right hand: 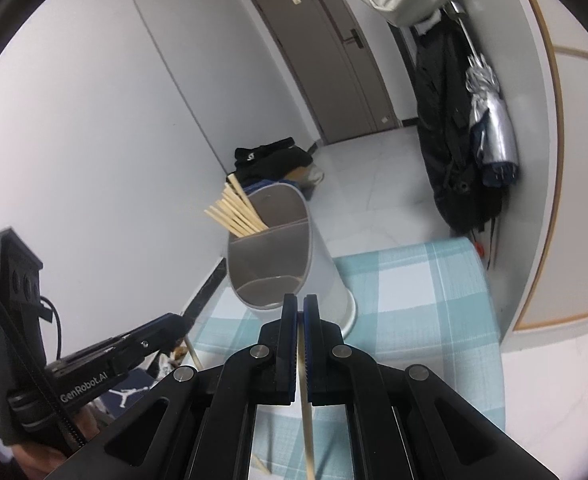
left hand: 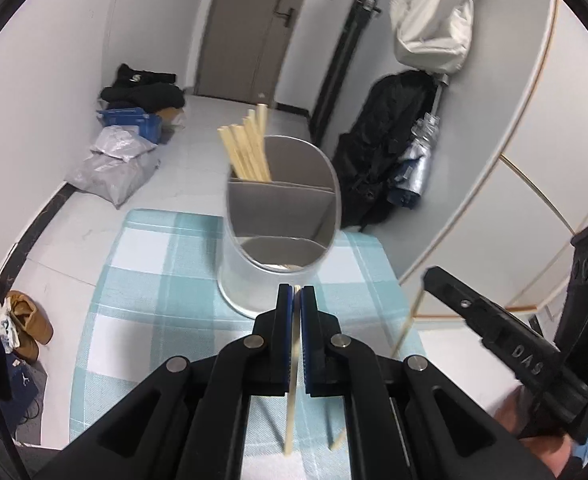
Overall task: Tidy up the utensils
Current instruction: 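Lift both chopsticks up over the white holder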
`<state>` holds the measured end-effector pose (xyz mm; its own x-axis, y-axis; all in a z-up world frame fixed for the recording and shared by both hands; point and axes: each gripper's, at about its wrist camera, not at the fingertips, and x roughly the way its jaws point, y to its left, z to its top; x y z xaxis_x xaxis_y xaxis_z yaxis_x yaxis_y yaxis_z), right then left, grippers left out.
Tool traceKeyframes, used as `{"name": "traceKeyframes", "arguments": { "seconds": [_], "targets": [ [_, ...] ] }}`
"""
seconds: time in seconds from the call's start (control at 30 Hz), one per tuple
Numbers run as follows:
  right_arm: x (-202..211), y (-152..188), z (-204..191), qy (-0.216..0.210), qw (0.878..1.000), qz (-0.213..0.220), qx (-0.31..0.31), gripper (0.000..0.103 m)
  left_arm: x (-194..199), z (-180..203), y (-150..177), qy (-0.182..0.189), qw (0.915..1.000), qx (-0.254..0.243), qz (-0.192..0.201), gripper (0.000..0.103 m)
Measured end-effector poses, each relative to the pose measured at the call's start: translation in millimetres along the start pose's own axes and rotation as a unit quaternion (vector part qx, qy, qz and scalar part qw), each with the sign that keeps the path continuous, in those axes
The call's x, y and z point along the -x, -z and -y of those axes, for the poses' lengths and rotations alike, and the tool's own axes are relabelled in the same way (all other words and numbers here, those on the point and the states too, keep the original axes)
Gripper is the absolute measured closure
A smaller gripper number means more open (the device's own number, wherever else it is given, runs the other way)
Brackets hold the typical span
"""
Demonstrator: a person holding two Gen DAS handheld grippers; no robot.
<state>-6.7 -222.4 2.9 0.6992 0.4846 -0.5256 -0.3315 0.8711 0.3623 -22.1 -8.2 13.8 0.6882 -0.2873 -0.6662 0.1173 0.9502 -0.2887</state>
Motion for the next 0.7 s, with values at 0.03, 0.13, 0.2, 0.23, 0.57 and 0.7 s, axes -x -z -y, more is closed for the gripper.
{"name": "traceKeyframes", "arguments": {
  "seconds": [0.03,0.13,0.2,0.23,0.57,0.7],
  "targets": [
    [1.0,0.5,-2.5,0.001,1.000,0.001,0.005,0.101,1.9,1.7,-0.6,0.000,1.0000,0.000,-0.001,0.102],
    [4.0,2.5,-8.8,0.004,1.000,0.007,0.017,0.101,4.8,5.9,-1.4,0.001,1.0000,-0.003,-0.003,0.102],
    [5.4,3.4,-11.2,0.005,1.000,0.010,0.021,0.101,6.7,8.7,-2.2,0.001,0.9999,-0.009,-0.005,0.102],
    [5.9,3.5,-12.0,0.005,1.000,0.010,0.023,0.101,8.6,9.3,-2.7,0.002,0.9999,-0.010,-0.005,0.102],
    [10.2,0.8,-13.5,0.007,0.999,0.021,0.030,0.101,23.6,19.7,-14.7,0.015,0.9993,-0.034,0.000,0.102],
    [8.3,-0.8,-12.4,0.002,1.000,0.020,0.024,0.101,25.9,24.4,-21.2,0.019,0.9986,-0.049,-0.002,0.102]
  ]
}}
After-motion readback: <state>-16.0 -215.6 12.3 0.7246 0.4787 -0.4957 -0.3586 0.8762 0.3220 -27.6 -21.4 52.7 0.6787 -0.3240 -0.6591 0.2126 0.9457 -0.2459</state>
